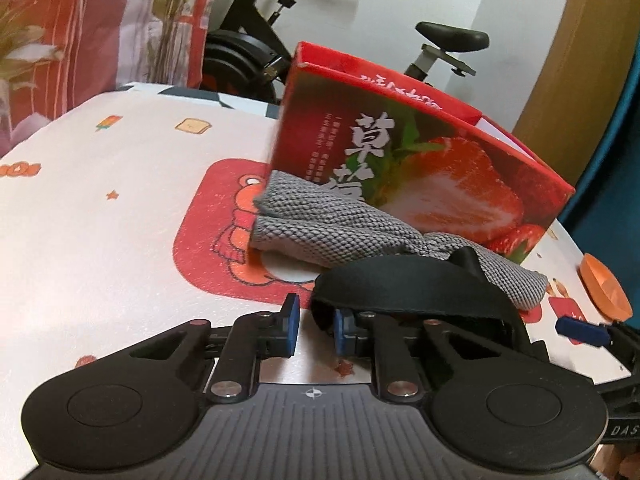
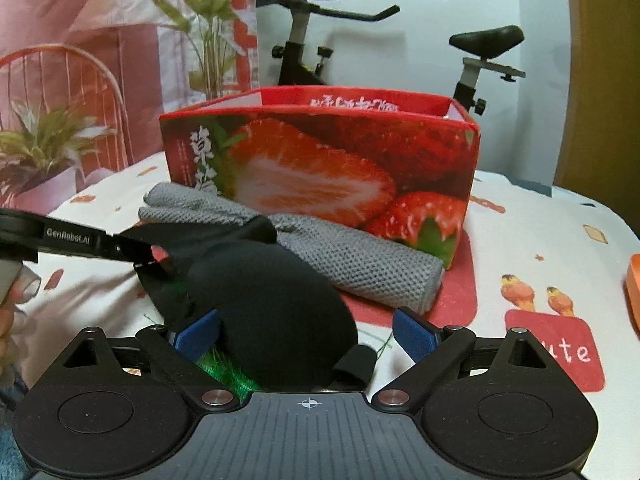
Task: Organize soft objects
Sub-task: 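Close both grippers on the black eye mask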
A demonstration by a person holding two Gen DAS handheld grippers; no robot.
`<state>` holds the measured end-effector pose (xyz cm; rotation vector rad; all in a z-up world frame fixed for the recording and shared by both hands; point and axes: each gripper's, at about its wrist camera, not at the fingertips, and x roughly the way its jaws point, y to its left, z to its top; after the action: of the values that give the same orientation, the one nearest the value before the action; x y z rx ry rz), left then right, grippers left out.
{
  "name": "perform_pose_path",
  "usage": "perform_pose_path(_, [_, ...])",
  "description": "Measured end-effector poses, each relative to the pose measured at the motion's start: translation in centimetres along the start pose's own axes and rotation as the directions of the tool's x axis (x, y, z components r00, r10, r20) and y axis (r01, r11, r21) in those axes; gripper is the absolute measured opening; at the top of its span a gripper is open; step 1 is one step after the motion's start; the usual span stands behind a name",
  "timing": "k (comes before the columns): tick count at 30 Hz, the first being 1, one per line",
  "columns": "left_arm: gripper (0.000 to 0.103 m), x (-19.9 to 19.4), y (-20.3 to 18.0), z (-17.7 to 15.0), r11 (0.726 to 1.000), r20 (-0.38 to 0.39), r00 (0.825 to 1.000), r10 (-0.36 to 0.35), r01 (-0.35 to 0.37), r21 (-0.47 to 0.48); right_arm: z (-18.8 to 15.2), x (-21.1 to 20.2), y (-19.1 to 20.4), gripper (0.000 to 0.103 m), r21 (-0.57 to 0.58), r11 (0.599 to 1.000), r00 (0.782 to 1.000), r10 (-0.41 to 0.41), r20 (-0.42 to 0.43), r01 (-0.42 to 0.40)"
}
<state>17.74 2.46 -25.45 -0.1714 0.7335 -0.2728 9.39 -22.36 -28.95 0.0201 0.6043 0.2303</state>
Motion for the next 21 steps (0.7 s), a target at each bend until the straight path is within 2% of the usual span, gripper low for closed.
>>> perform_pose_path(2, [0.019, 0.1, 0.1, 0.0, 1.0, -0.005, 1.0, -0.001, 0.001, -0.009, 0.0, -0.3, -0.4, 0.086, 0.032, 0.999, 1.0, 0.009, -0.013, -0.009])
perform_pose_path(7, [0.019, 0.7, -0.2, -0.1, 1.0, -0.028, 0.999, -0.018, 0.018, 0.004, -0.4, -0.6, -2.3, 0.065, 0.15, 0.989, 0.999, 0.024, -0.038, -0.018])
perform_pose_path(10, [0.021, 1.0, -0.7, -0.2, 0.999, -0.04, 0.999, -0.024, 0.025, 0.028, -0.9, -0.3, -3.4, 0.059, 0.238, 0.971, 0.998, 0.037, -0.048, -0.025])
perform_pose_path(17, [0.042, 1.5, -0.9, -0.2, 0.998, -0.037, 0.998, -0.046, 0.047, 0.03, -1.5, 0.4, -5.6, 0.055, 0.418, 0.908, 0.998, 0.057, -0.036, -0.036])
perform_pose_path(19, [0.047, 1.6, -1.2, -0.2, 0.998, -0.035, 0.998, -0.051, 0.053, 0.042, -1.7, 0.8, -6.0, 0.043, 0.452, 0.891, 0.997, 0.063, -0.039, -0.038])
perform_pose_path(20, [0.052, 1.6, -1.4, -0.2, 0.997, -0.035, 0.998, -0.052, 0.054, 0.051, -1.8, 0.9, -6.0, 0.03, 0.457, 0.889, 0.997, 0.067, -0.041, -0.041])
perform_pose_path(21, [0.054, 1.6, -1.6, -0.3, 0.996, -0.035, 0.998, -0.053, 0.055, 0.066, -1.7, 1.1, -5.9, 0.024, 0.454, 0.89, 0.997, 0.068, -0.047, -0.039])
